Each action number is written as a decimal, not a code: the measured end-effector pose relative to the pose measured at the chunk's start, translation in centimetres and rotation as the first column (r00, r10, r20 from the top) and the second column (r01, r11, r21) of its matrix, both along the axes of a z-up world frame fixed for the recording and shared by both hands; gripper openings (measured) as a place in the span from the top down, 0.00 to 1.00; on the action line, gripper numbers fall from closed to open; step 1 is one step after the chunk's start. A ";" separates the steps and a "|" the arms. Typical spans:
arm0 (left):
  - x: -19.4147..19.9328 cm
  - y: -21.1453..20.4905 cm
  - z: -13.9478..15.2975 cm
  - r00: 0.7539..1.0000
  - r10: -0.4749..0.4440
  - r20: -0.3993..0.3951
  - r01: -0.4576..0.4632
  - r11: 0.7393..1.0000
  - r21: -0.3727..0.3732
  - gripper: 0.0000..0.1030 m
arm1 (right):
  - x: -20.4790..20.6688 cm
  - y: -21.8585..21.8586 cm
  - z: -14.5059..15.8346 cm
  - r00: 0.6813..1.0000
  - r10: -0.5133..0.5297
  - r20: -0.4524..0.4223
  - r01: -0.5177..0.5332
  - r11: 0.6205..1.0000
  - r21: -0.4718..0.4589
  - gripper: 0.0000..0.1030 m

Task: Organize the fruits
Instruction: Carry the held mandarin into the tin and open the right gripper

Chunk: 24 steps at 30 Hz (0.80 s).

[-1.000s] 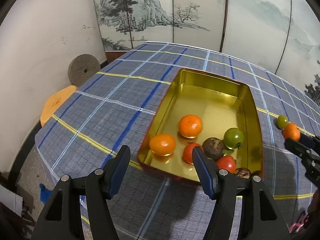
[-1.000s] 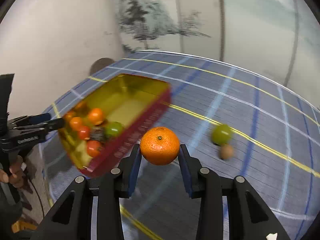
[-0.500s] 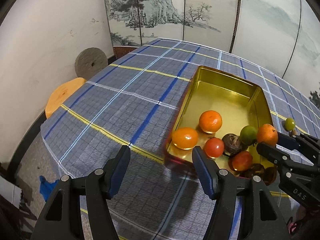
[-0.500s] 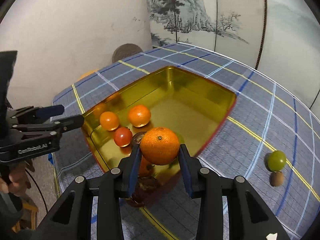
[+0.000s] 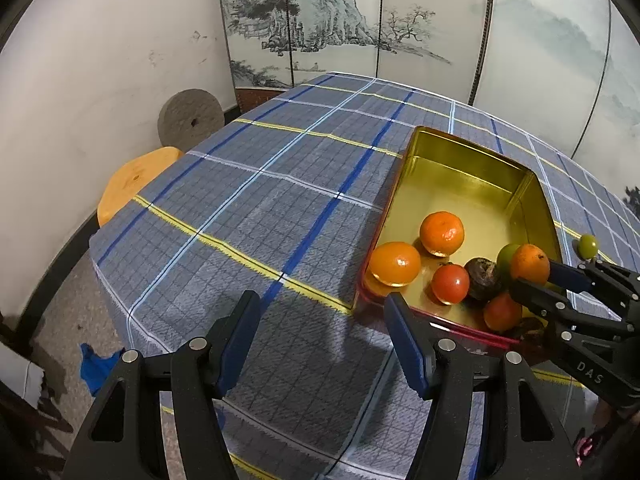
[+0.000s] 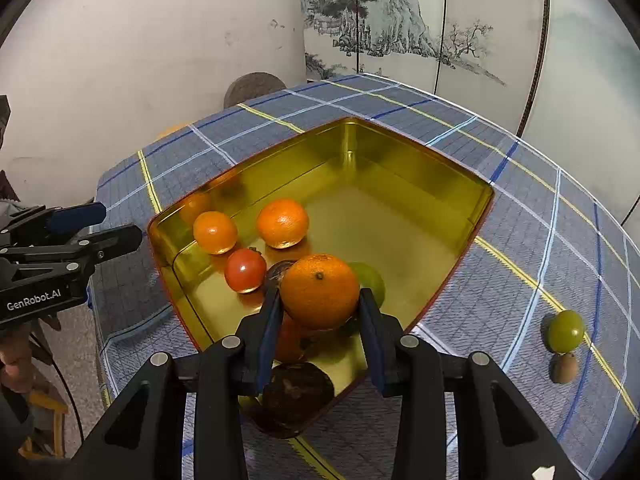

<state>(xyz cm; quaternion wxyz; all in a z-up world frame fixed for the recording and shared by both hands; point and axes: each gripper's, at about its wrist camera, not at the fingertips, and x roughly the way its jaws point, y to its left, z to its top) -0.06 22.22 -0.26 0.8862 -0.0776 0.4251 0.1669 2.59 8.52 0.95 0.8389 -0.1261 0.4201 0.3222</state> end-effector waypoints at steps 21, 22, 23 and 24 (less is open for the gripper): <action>-1.1 -1.5 0.0 0.999 -0.040 -0.001 0.040 0.999 -0.019 0.37 | -1.1 0.0 0.6 1.000 0.014 0.015 -0.014 1.000 0.018 0.60; -1.1 -1.6 0.1 0.999 -0.043 0.001 0.043 0.999 -0.019 0.37 | -1.2 -0.1 0.9 1.000 0.011 0.021 -0.011 1.000 0.025 0.60; -1.0 -1.8 0.2 0.999 -0.048 0.002 0.048 0.999 -0.018 0.37 | -1.2 -0.3 1.1 1.000 0.009 0.024 -0.010 1.000 0.029 0.60; -0.9 -1.9 0.3 0.999 -0.052 0.004 0.052 0.999 -0.016 0.37 | -1.3 -0.5 1.5 1.000 0.006 0.031 -0.007 0.999 0.038 0.60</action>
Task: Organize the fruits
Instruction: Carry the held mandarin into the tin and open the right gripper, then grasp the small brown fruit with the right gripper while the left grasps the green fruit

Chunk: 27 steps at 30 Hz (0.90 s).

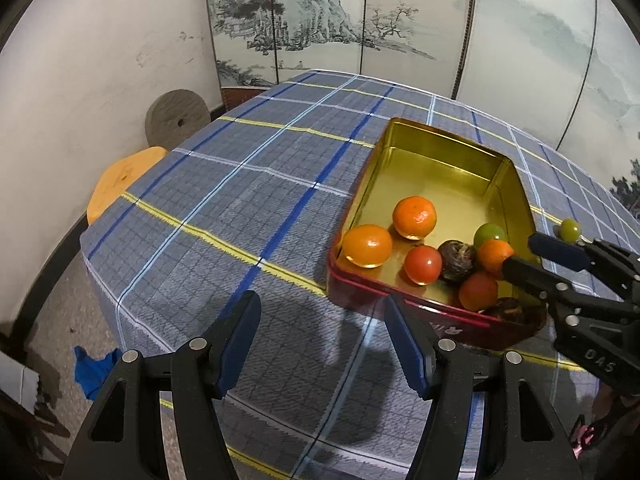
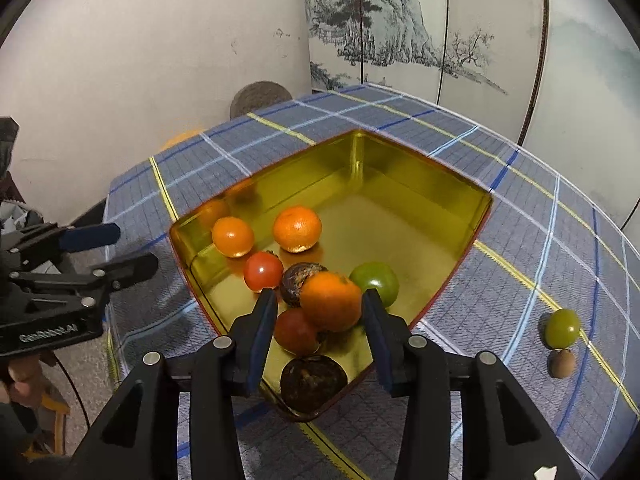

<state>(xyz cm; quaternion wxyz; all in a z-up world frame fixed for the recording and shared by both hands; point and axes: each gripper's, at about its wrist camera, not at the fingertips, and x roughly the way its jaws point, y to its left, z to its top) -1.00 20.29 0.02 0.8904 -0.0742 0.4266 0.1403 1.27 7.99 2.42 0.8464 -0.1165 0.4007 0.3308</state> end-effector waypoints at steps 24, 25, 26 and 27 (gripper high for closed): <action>3.7 -6.1 1.2 0.988 -0.153 0.005 0.153 0.988 0.013 0.37 | 4.5 -16.7 -2.3 0.921 -0.388 -0.017 0.388 0.921 -0.028 0.57; 3.9 -6.3 1.1 0.987 -0.159 0.002 0.159 0.987 0.014 0.37 | 4.6 -16.9 -2.5 0.921 -0.390 -0.020 0.389 0.921 -0.032 0.57; 4.1 -6.7 1.0 0.986 -0.166 -0.002 0.166 0.986 0.016 0.37 | 4.8 -17.2 -2.9 0.920 -0.392 -0.020 0.391 0.920 -0.037 0.58; 4.4 -7.0 1.0 0.985 -0.170 -0.004 0.170 0.985 0.018 0.37 | 5.0 -17.2 -3.1 0.920 -0.392 -0.019 0.391 0.919 -0.042 0.59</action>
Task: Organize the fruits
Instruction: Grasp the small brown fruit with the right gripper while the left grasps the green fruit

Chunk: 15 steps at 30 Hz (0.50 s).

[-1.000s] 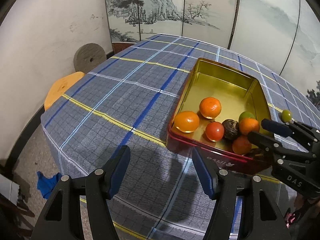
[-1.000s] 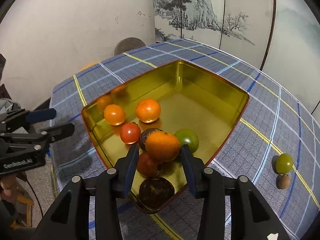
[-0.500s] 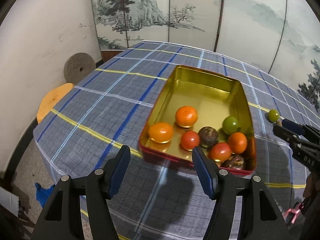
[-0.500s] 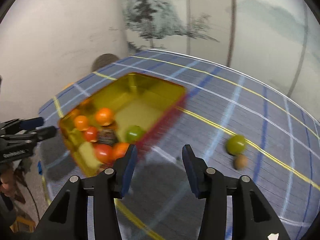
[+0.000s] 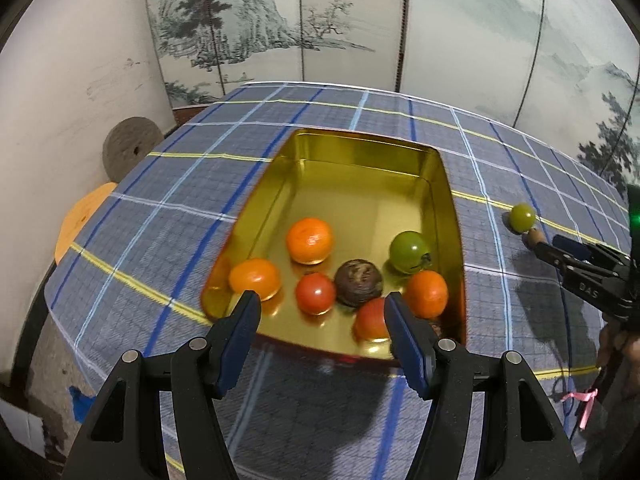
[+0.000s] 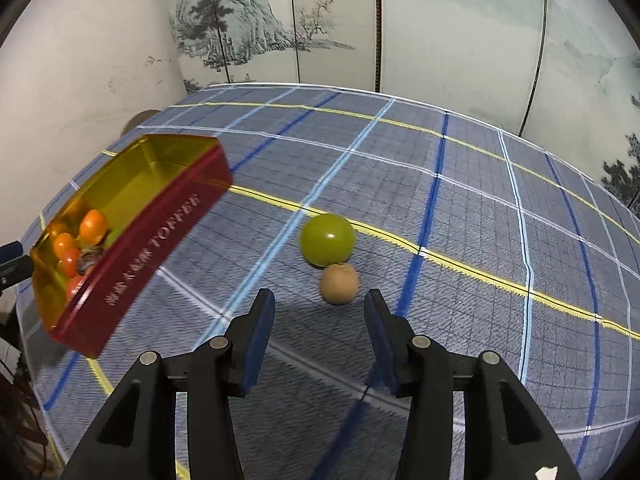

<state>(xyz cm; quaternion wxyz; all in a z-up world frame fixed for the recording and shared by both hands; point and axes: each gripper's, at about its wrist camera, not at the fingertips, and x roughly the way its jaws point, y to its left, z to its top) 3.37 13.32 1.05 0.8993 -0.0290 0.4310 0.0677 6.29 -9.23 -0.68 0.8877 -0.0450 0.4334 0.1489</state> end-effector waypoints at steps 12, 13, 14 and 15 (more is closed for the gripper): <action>3.0 -4.7 0.0 0.996 -0.093 -0.015 0.093 0.996 0.010 0.37 | 2.3 -0.3 -1.7 0.999 0.016 -0.030 -0.016 1.000 -0.002 0.69; 3.1 -5.0 0.0 0.995 -0.098 -0.015 0.098 0.995 0.010 0.37 | 2.4 -0.2 -1.8 0.999 0.020 -0.030 -0.020 1.000 -0.005 0.71; 3.3 -5.5 -0.1 0.994 -0.108 -0.019 0.108 0.994 0.011 0.37 | 2.5 -0.2 -1.9 0.999 0.022 -0.029 -0.023 1.000 -0.010 0.73; 3.5 -6.0 -0.2 0.993 -0.115 -0.023 0.116 0.993 0.013 0.37 | 2.5 -0.2 -2.0 0.999 0.021 -0.029 -0.021 1.000 -0.012 0.74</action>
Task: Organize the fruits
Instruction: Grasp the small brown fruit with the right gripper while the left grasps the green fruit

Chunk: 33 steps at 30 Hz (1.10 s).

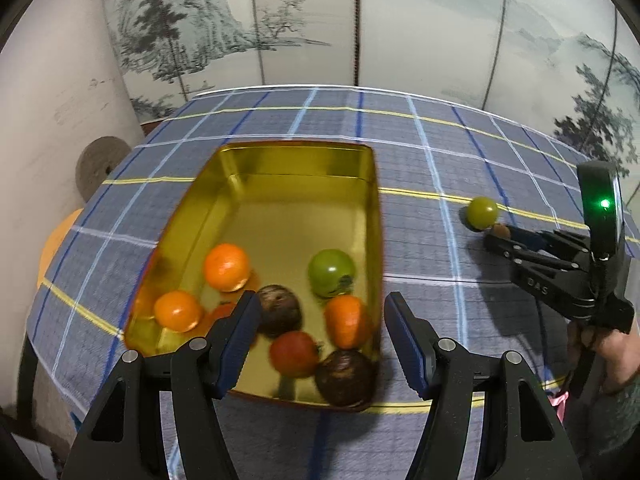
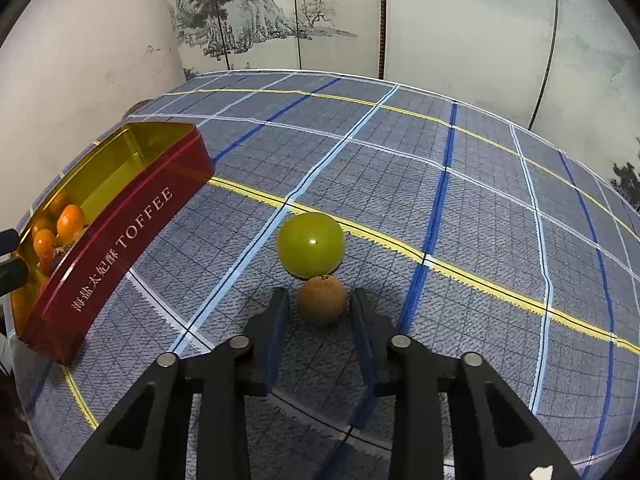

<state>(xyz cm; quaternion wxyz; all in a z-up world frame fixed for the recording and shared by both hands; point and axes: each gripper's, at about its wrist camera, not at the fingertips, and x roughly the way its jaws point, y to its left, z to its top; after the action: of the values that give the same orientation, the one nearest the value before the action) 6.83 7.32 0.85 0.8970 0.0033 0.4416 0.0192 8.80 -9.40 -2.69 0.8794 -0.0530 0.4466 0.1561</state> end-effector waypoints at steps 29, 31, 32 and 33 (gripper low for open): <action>6.3 -11.1 -2.1 0.985 -0.170 0.024 0.171 0.984 -0.052 0.37 | -1.1 -11.0 0.2 0.976 -0.215 0.022 0.216 0.976 -0.038 0.78; 7.0 -11.5 -2.5 0.985 -0.171 0.019 0.172 0.984 -0.054 0.37 | -1.2 -11.8 0.2 0.973 -0.230 0.022 0.231 0.972 -0.039 0.78; 7.3 -11.8 -2.7 0.985 -0.173 0.012 0.174 0.983 -0.057 0.37 | -1.3 -12.2 0.2 0.972 -0.236 0.020 0.237 0.971 -0.035 0.78; 7.7 -12.0 -2.9 0.985 -0.171 0.007 0.171 0.983 -0.059 0.37 | -1.4 -12.6 0.2 0.970 -0.244 0.019 0.244 0.969 -0.032 0.78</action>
<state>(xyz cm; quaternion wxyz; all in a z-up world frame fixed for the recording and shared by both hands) 14.54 -4.64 -2.08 0.8954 0.0144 0.4393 -0.0713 7.43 -21.98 -2.52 0.8943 -0.0140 0.4456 0.0386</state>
